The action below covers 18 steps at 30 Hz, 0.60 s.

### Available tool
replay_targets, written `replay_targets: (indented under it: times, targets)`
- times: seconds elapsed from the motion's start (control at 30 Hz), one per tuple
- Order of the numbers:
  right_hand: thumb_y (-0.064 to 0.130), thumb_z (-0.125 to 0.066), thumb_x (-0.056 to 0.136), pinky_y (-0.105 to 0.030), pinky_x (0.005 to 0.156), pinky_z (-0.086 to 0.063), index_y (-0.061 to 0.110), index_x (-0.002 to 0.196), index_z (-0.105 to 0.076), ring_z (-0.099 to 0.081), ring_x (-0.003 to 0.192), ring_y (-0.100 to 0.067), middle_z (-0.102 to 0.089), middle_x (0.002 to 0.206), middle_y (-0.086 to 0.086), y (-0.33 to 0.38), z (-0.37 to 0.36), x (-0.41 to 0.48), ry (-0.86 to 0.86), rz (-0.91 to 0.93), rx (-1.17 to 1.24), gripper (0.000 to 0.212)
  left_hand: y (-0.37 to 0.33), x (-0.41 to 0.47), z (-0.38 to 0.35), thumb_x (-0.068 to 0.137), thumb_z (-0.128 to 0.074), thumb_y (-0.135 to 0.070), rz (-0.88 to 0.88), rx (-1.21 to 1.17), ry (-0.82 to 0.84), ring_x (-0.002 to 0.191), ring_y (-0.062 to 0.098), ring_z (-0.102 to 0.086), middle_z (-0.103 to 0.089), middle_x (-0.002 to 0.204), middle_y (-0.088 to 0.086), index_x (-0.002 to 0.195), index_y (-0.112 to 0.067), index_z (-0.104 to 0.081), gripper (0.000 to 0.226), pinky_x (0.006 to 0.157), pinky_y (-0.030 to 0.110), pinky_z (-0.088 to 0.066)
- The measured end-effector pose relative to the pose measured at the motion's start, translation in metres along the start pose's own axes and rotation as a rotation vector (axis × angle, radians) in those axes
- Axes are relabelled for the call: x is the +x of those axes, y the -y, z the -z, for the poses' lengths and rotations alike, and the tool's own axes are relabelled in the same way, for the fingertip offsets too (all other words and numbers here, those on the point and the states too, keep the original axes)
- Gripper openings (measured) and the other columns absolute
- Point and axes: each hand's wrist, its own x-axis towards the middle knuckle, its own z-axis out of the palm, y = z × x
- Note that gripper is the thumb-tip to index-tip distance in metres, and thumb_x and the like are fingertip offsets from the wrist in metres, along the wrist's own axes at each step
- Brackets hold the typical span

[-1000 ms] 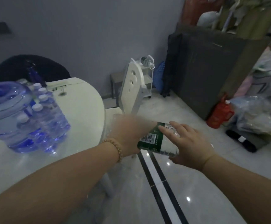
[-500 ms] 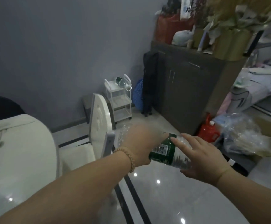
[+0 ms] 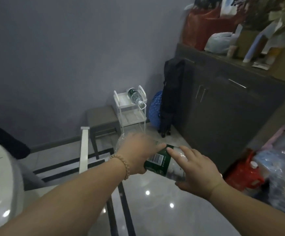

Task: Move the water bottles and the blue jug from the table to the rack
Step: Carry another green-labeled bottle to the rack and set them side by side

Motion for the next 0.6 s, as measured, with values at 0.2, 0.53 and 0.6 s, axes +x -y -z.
replay_targets:
  times: [0.2,0.53,0.6]
  targets:
    - [0.055,-0.066,0.072,-0.045,0.100,-0.040,0.041,0.143,0.013,-0.033,0.128,-0.031,-0.022,0.151,-0.009,-0.045,0.005,0.156,-0.057,0.268,0.004,0.108,0.086,0.062,-0.020,0.065,-0.068,-0.061,0.219,0.048,0.059,0.121,0.030,-0.039,-0.043,0.136,0.007,0.140,-0.046,-0.003,0.101,0.100,0.051,-0.031]
    - [0.059,-0.068,0.067,-0.041,0.094,-0.042,0.040,0.145,0.005,-0.038,0.124,-0.028,-0.027,0.148,-0.007,-0.043,-0.031,0.378,-0.014,0.288,0.068,0.109,0.260,0.160,-0.099,0.070,-0.067,-0.059,0.246,0.057,0.167,0.125,0.030,-0.034,-0.037,0.140,0.008,0.140,-0.046,0.002,0.099,0.105,0.052,-0.026]
    - [0.059,-0.068,0.065,-0.041,0.091,-0.045,0.040,0.146,0.002,-0.040,0.122,-0.028,-0.029,0.147,-0.006,-0.046,-0.035,0.415,0.022,0.268,0.063,0.109,0.292,0.181,-0.116,0.069,-0.066,-0.061,0.239,0.038,0.186,0.126,0.030,-0.033,-0.035,0.141,0.009,0.140,-0.046,0.006,0.101,0.106,0.051,-0.026]
